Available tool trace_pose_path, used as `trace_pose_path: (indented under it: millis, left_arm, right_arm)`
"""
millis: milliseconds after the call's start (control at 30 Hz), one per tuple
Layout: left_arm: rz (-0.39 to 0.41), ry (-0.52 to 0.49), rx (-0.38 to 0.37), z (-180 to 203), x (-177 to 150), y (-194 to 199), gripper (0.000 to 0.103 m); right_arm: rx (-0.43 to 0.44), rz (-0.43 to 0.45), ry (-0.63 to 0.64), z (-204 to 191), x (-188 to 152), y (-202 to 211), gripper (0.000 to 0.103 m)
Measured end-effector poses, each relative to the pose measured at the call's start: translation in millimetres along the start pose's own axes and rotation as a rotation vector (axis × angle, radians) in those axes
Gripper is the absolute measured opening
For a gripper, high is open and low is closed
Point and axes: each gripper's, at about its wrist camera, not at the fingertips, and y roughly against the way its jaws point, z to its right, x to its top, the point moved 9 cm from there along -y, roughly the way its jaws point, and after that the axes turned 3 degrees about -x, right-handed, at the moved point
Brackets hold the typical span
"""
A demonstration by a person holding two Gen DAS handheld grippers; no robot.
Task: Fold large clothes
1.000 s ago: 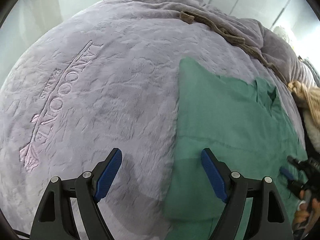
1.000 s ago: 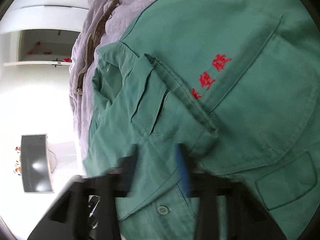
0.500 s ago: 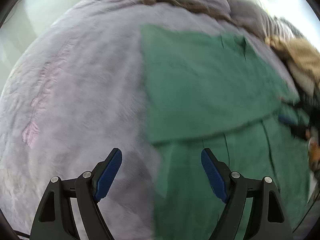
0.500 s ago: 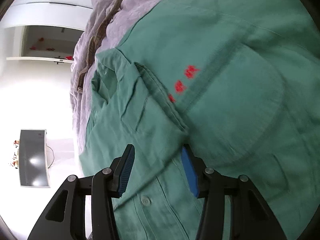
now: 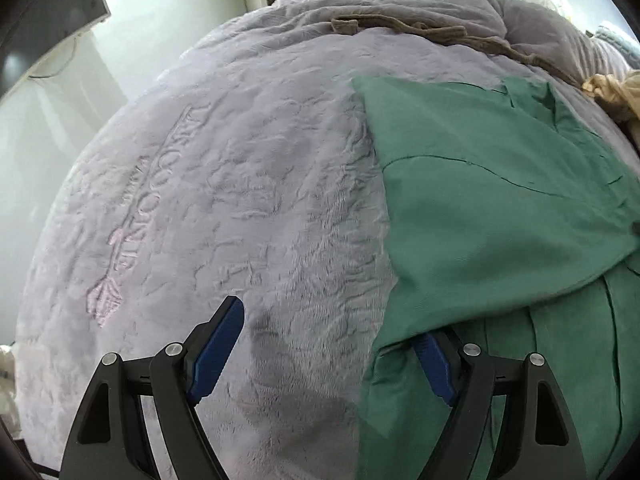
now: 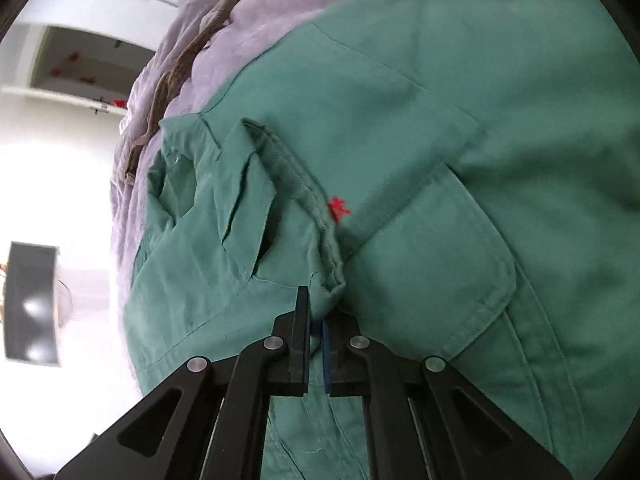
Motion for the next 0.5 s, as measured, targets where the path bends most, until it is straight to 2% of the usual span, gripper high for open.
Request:
trace_pose_path:
  millis: [67, 167, 233, 300, 400, 500]
  left_arm:
    - [-0.009, -0.011, -0.01, -2, -6, 4, 0.083]
    - [-0.008, -0.084, -0.005, -7, -13, 15, 0.083]
    - [-0.036, -0.102, 0.03, -22, -23, 21, 0.083]
    - [-0.064, -0.062, 0.024, -38, -29, 27, 0.083]
    - [-0.074, 0.103, -0.085, -57, -23, 39, 0.083]
    - [-0.054, 0.139, -0.151, -44, -1, 37, 0.083]
  right_arm:
    - [-0.007, 0.005, 0.006, 0, 0, 1, 0.005]
    - [-0.026, -0.009, 0.025, 0, -3, 6, 0.01]
    - [-0.037, -0.019, 0.025, -1, -4, 9, 0.014]
    - [-0.029, -0.035, 0.032, -1, -14, 18, 0.021]
    - [-0.004, -0.053, 0.095, -13, -38, 31, 0.021]
    - [0.046, -0.091, 0.18, -40, -67, 30, 0.021]
